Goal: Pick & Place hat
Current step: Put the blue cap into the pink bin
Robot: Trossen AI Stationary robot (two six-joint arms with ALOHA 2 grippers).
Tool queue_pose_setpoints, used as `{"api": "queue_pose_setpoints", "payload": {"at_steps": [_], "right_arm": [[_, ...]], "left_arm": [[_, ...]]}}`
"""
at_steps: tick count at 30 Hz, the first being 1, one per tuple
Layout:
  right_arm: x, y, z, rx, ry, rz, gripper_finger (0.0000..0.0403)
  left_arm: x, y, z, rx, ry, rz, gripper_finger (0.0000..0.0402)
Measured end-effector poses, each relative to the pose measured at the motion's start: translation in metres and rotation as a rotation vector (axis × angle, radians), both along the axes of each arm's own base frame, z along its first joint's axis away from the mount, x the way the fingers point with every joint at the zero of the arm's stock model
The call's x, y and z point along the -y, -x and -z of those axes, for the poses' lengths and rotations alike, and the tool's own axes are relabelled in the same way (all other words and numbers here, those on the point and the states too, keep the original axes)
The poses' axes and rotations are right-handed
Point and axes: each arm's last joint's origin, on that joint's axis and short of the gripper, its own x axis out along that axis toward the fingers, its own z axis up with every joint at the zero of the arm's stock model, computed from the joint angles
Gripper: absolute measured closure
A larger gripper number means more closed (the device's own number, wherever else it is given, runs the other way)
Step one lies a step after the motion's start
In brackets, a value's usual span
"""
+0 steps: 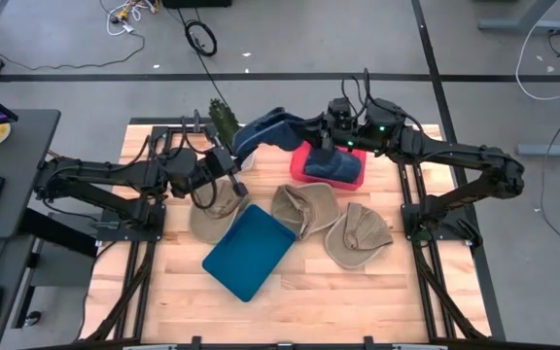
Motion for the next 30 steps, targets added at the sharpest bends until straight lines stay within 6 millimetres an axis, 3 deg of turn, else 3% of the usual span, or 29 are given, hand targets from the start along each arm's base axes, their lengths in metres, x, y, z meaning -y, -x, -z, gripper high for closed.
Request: {"api": "queue_pose_setpoints", "payload": {"at_steps": [9,15,18,22,26,30], "right_arm": [[0.009,0.036,-0.029,0.149,-0.057,0.057,0.0222],[0.010,0.043,-0.034,0.218,-0.266,0.025,0.0187],[0.009,0.037,-0.032,0.218,-0.329,-0.041,0.0177],[0.010,0.023,-0.030,0.266,-0.428,-0.176,0.0167],[0.008,0.004,-0.030,0.379,-0.431,-0.279,0.0161],[0.010,-0.020,-0.016,0.397,-0.412,-0.304,0.0160]], "left_arm": [[-0.002,0.009,-0.037,0.255,-0.182,-0.117,0.0390],[-0.001,0.025,-0.063,0.656,-0.137,-0.005,0.0390],[0.001,0.034,-0.073,0.881,-0.073,0.095,0.0390],[0.003,0.038,-0.078,1.059,-0.042,0.231,0.0390],[0.004,0.038,-0.078,1.181,0.046,0.333,0.0390],[0.005,0.028,-0.072,1.236,0.158,0.406,0.0390]]}}
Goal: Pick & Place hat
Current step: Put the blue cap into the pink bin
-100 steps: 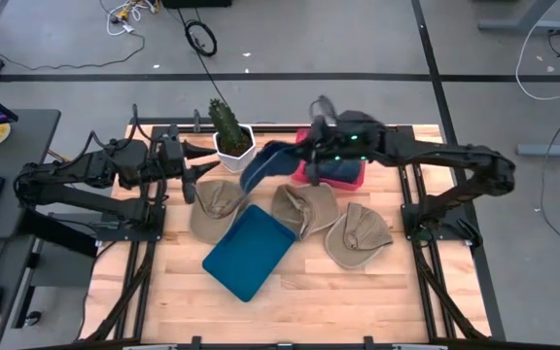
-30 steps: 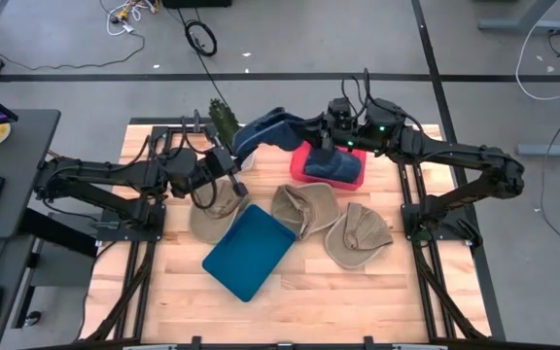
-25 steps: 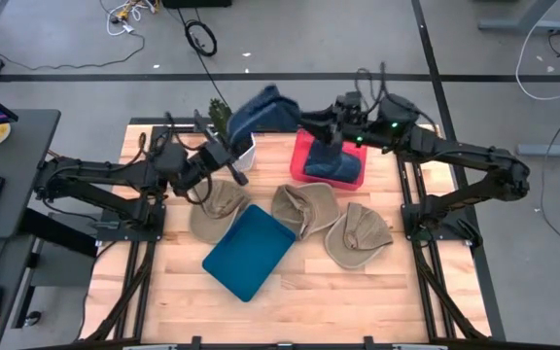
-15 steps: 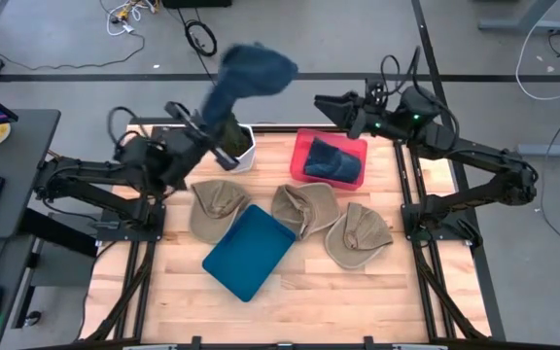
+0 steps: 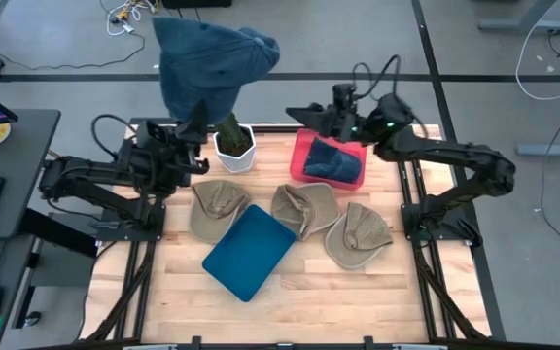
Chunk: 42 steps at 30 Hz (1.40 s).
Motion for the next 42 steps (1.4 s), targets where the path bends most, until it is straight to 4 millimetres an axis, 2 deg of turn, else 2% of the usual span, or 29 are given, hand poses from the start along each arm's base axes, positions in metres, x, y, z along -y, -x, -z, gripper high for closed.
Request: {"api": "queue_pose_setpoints", "payload": {"at_steps": [5,10,19,26,29,31,36,37,42], "right_arm": [[0.001,-0.028,0.022,0.020,0.085,0.038,0.0161],[0.002,-0.043,0.032,0.102,0.170,0.082,0.0161],[0.002,-0.046,0.034,0.183,0.179,0.045,0.0161],[0.001,-0.046,0.033,0.188,0.196,0.028,0.0172],[0.000,-0.045,0.033,0.193,0.213,0.002,0.0204],[-0.001,-0.045,0.033,0.200,0.225,-0.014,0.0241],[-0.002,-0.044,0.031,0.220,0.248,-0.037,0.0372],[-0.003,-0.043,0.030,0.228,0.258,-0.041,0.0385],[-0.001,-0.038,0.025,0.241,0.280,-0.057,0.0394]], "left_arm": [[0.000,-0.011,0.007,0.059,0.078,0.139,0.0390],[0.000,-0.021,0.014,0.090,0.152,0.231,0.0390],[0.001,-0.037,0.025,0.096,0.243,0.374,0.0390],[0.001,-0.052,0.038,0.068,0.281,0.401,0.0390],[0.001,-0.055,0.041,0.044,0.266,0.373,0.0390],[0.001,-0.054,0.040,0.037,0.248,0.349,0.0385],[0.001,-0.054,0.039,0.020,0.224,0.295,0.0360],[0.001,-0.054,0.040,0.014,0.218,0.286,0.0355],[0.001,-0.055,0.040,-0.037,0.158,0.205,0.0328]]}}
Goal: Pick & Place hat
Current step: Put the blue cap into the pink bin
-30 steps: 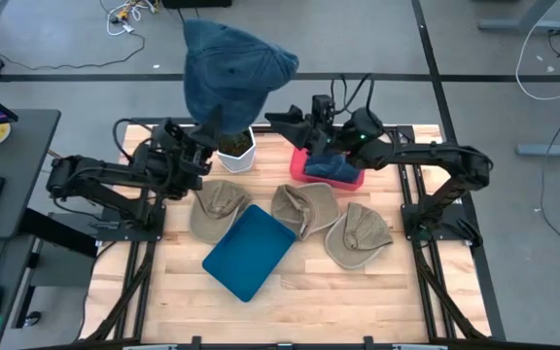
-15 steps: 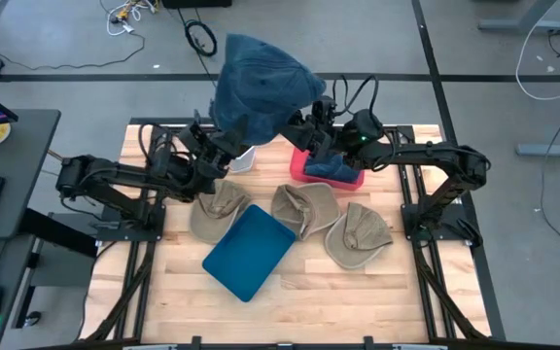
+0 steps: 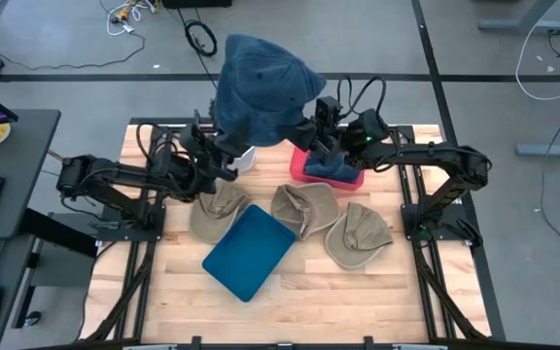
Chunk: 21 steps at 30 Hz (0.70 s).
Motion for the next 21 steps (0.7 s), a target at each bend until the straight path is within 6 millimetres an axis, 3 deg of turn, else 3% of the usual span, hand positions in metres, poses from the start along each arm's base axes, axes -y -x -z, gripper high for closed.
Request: {"api": "queue_pose_setpoints", "payload": {"at_steps": [5,10,15,21], "right_arm": [[0.004,0.012,-0.010,-0.022,0.019,0.005,0.0396],[0.010,0.025,-0.018,-0.076,0.065,0.019,0.0396],[0.016,0.049,-0.031,-0.156,0.130,0.017,0.0397],[0.019,0.086,-0.045,-0.251,0.203,0.010,0.0397]], "left_arm": [[0.002,0.000,-0.001,-0.049,-0.099,-0.048,0.0277],[0.003,-0.002,0.000,-0.098,-0.136,-0.040,0.0199],[0.003,0.000,-0.001,-0.210,-0.154,-0.023,0.0134],[0.002,0.012,-0.003,-0.429,-0.165,-0.015,0.0109]]}}
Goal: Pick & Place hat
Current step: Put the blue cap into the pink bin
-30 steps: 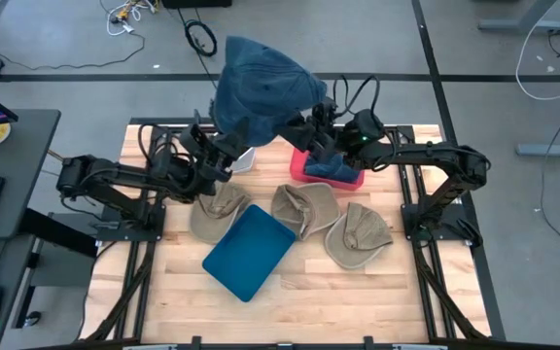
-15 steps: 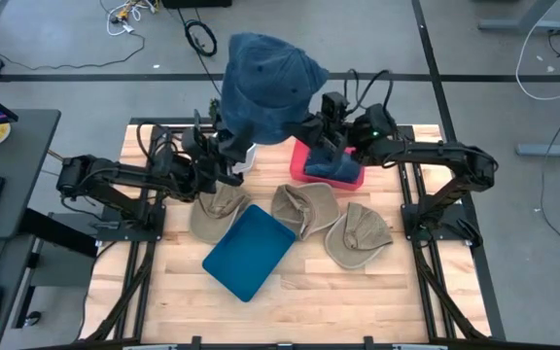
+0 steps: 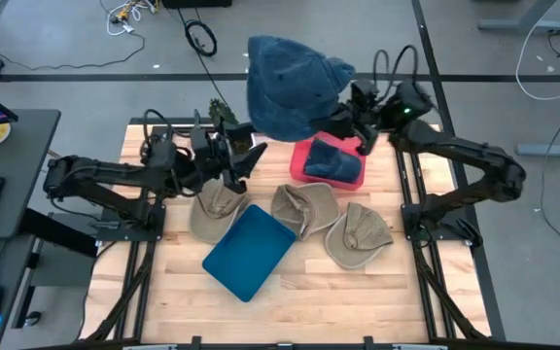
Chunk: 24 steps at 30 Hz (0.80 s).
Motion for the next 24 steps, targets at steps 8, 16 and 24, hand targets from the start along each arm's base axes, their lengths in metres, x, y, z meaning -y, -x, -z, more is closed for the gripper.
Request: {"api": "queue_pose_setpoints", "payload": {"at_steps": [8,16,24], "right_arm": [[-0.004,0.042,0.015,-0.323,0.019,0.004,0.0397],[-0.019,0.036,0.048,-0.608,-0.010,-0.101,0.0397],[-0.032,0.009,0.075,-0.747,-0.036,-0.246,0.0397]], "left_arm": [[-0.001,0.039,-0.014,-0.156,-0.084,-0.037,0.0109],[-0.008,0.067,-0.014,-0.314,-0.159,-0.080,0.0109],[-0.008,0.057,0.003,-0.458,-0.214,0.124,0.0109]]}}
